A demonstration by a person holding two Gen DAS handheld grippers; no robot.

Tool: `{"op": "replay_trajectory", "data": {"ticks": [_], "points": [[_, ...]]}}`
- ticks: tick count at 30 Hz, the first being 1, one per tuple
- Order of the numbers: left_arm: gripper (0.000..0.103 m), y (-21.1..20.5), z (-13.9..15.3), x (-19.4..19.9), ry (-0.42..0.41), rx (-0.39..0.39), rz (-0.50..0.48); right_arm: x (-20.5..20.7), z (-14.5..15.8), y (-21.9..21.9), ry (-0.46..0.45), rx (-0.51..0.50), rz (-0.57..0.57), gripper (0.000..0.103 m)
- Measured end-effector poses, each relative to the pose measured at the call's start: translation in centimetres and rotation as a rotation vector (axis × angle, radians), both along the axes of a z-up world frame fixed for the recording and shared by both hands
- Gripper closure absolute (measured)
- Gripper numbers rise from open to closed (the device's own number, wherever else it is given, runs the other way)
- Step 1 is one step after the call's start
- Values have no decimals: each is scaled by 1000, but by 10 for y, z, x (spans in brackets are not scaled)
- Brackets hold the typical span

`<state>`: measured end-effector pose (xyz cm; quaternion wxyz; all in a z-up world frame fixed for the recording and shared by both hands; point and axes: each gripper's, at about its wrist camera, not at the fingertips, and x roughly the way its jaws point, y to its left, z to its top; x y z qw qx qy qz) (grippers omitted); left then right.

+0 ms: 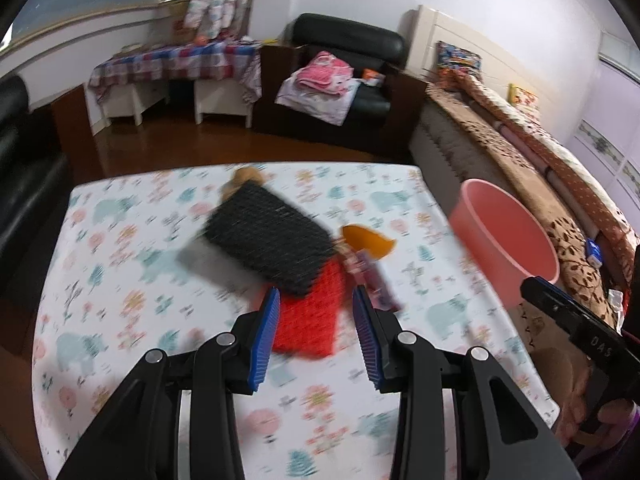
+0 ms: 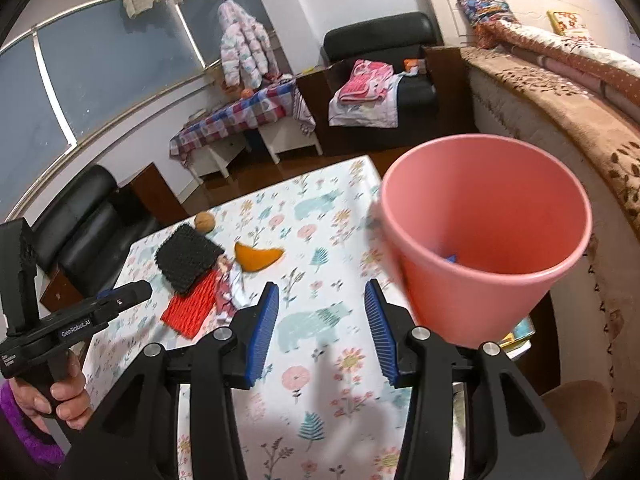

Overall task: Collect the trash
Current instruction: 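Move both open grippers back over the foam nets on the table, then grasp the red foam net with the left gripper while the right grasps the crumpled wrapper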

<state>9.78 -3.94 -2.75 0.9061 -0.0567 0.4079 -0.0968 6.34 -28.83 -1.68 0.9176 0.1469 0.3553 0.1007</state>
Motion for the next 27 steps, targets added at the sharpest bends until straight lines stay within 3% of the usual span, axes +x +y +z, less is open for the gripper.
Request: {"op": "replay_trajectory", "data": {"ticks": [8,24,25,27], "points": [[66,35,-27,-4,75,-40,82,3,-9,22,32,-10,58,58],[66,17,-51,21,101,-12,31,12,-16,45,69,-35,125,58],[68,16,-53,21,106,-16,27,14,-16,48,71,-34,134,58],[85,14,-55,20,109,-19,14,17,-16,54,76,-37,153,58]]}}
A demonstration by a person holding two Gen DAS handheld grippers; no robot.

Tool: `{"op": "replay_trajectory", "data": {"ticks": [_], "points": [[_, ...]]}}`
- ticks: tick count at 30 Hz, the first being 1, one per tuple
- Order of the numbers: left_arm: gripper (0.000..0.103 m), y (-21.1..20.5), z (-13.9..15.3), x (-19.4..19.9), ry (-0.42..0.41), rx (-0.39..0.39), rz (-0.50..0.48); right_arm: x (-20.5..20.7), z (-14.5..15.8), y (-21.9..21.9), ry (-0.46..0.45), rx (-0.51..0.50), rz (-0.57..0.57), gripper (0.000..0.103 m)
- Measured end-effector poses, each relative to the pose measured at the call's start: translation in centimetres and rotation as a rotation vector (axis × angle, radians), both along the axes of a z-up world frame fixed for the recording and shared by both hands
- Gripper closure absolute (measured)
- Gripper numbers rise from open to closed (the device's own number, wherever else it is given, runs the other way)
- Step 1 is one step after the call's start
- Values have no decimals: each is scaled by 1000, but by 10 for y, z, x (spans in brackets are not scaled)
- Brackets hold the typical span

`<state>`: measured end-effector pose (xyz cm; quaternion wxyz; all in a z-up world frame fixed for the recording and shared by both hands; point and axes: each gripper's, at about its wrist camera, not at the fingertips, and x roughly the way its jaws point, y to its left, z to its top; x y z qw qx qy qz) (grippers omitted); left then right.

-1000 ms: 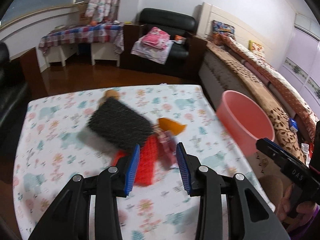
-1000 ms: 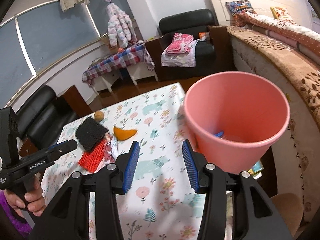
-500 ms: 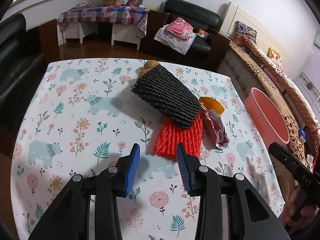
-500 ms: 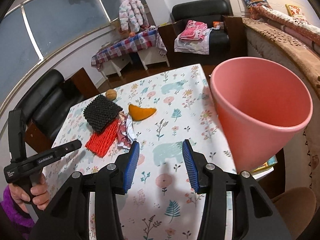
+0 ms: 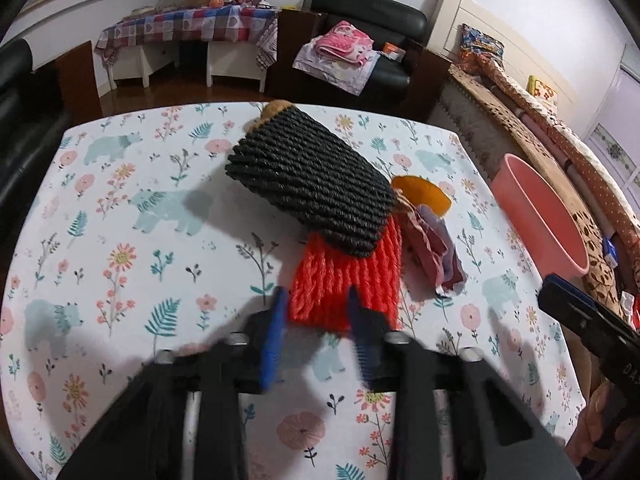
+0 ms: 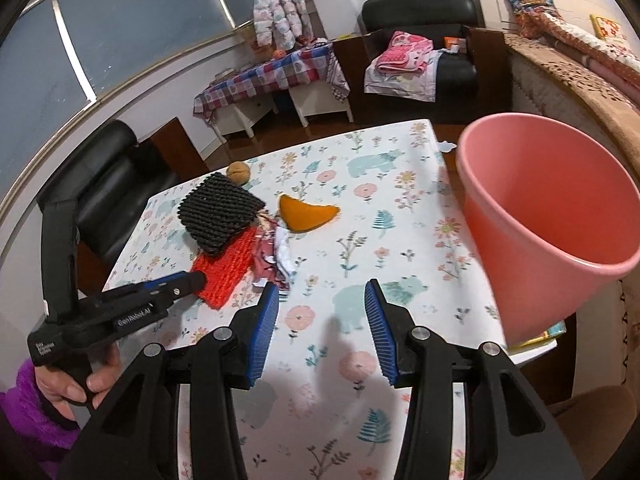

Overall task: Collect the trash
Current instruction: 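Grasp the red foam net with the left gripper while the right grasps the crumpled wrapper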

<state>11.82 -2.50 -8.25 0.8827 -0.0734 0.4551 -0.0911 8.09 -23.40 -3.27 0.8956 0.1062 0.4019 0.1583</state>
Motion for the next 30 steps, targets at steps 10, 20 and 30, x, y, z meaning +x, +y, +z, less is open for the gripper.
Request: {"op": "replay_trajectory", "data": {"ticks": [10,20,30], "points": [[97,26,9,-13,-8,-99,33,24,-9,33,60,3,74,58],[97,53,23,-42,-41,-130,59,45,-17,60,67,-32,97,57],[97,65,37,-61,-73,-153,59,55,-27,71,96,-76,105,58]]}}
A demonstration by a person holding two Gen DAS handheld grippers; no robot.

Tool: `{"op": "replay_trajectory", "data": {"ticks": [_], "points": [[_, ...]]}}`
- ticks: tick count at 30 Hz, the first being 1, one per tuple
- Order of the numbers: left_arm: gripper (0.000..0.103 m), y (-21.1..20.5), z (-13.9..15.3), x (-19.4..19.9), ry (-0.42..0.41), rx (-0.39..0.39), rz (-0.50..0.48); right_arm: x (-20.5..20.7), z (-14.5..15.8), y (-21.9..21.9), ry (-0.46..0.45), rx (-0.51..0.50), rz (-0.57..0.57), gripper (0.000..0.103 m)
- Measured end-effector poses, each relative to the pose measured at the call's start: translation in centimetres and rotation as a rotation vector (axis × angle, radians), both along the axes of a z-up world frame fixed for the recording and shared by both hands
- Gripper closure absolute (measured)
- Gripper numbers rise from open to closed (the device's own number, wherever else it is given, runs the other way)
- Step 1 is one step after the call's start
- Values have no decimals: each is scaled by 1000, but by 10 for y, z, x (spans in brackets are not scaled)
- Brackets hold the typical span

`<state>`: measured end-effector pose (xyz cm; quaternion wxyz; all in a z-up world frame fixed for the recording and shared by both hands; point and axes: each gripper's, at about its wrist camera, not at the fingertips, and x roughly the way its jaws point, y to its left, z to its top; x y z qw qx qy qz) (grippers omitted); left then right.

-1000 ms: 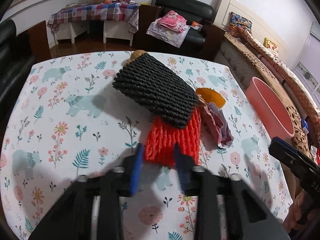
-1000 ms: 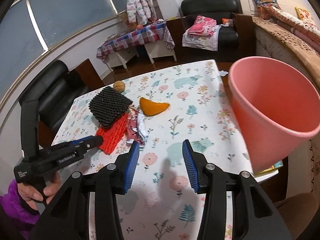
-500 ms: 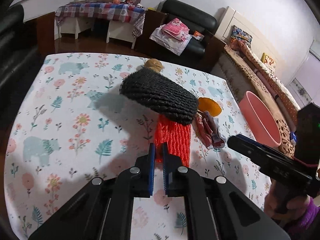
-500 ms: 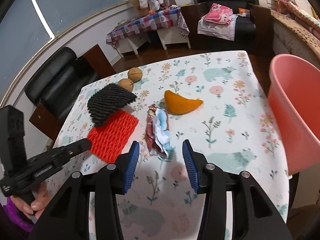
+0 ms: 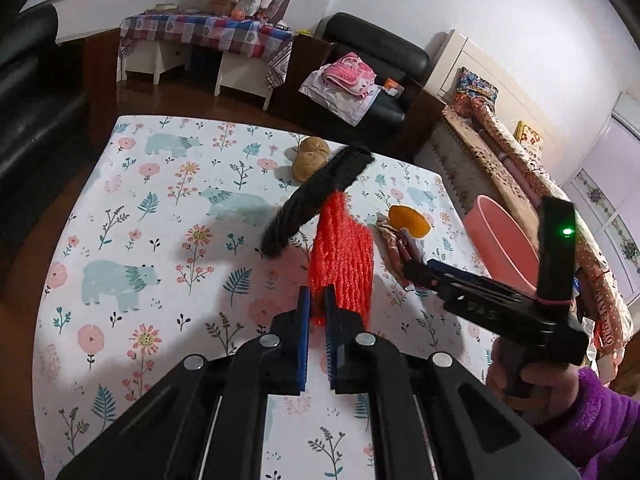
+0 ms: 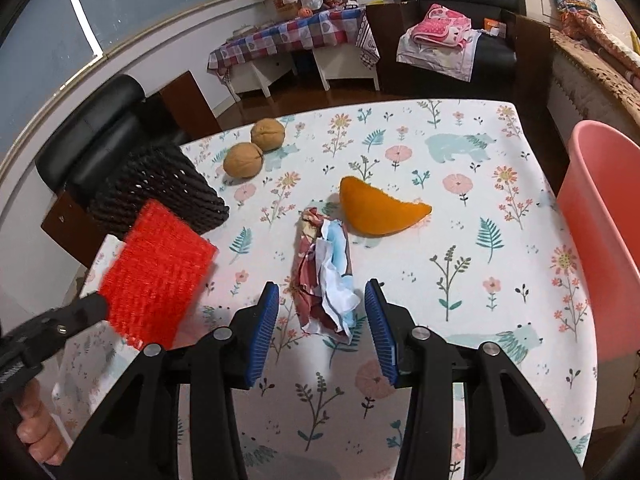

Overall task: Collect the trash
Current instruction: 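Grasp the red foam net with the left gripper while the right grasps the crumpled wrapper, then carry the red foam net and wrapper with both grippers over the pink bucket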

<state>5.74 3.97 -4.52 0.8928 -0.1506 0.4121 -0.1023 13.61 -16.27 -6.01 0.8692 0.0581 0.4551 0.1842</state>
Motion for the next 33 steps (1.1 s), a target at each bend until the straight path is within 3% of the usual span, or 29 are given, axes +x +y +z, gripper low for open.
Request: {"op": "replay_trajectory", "data": {"ticks": [2,3,6,21,33], "points": [[97,-1,2,-2,-5,-3,-3,-1,-3,0,3,-9,-2,59],[97,-1,3,-2,-7,-3,-4,-2,-4,0,-1,-16,-6,71],[97,-3,3,-5,-8,-2,-10,-3,-3,-2,-2,-22,3,84],[97,-29,25,-9,-51,-5,-72,-51,36,-37,-74,40,24,86],[97,-71,42,2,-74,18,-154,-69,55,-85,-128,52,-68,86]]}}
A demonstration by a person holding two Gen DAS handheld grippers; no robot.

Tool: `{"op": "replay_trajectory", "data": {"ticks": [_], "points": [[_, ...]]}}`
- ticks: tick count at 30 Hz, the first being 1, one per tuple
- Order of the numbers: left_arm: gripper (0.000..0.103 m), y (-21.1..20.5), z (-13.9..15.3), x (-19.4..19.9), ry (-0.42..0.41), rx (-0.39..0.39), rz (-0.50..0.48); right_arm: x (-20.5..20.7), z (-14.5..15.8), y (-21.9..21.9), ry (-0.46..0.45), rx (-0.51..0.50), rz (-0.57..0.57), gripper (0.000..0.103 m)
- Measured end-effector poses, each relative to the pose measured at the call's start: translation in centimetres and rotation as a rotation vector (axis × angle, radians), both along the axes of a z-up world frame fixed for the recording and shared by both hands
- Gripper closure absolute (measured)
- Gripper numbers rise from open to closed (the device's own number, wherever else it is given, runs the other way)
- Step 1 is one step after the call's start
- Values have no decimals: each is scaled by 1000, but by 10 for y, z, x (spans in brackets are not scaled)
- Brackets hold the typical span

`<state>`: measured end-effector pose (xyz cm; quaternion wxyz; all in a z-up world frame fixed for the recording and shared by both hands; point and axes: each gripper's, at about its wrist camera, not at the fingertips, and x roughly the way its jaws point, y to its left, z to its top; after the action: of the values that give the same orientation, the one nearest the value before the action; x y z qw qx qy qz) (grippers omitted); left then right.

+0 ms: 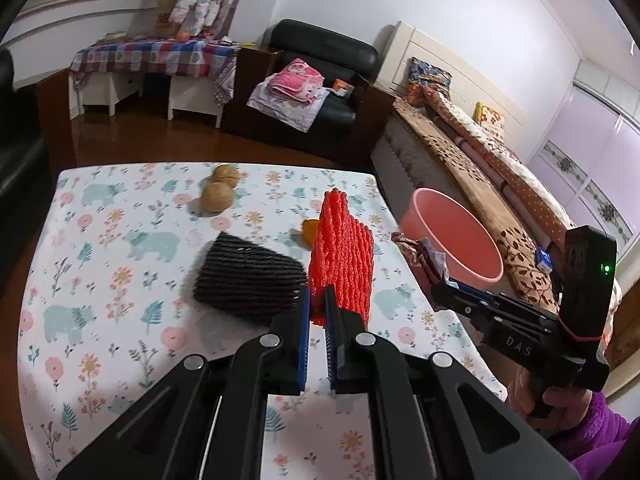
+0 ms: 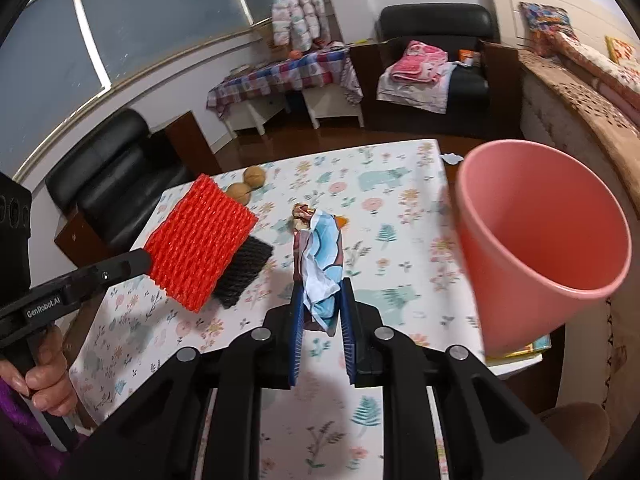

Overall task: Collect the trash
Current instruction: 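Carry the red foam net and wrapper with both grippers over the pink bucket, then open both grippers to drop the red net and wrapper into the bucket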

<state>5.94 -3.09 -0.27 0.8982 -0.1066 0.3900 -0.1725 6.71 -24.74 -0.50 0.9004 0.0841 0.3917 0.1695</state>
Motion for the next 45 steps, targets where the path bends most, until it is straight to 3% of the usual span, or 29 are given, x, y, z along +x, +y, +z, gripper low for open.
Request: {"op": "replay_trajectory", "data": {"ticks": [20,45], "points": [[97,-105,23,43,-55,38,-173,3,6,-102,-48,38,-252,86],[97,-206,9,91,-57,161,-280,17,-5,-143,-32,59,-386,86]]}}
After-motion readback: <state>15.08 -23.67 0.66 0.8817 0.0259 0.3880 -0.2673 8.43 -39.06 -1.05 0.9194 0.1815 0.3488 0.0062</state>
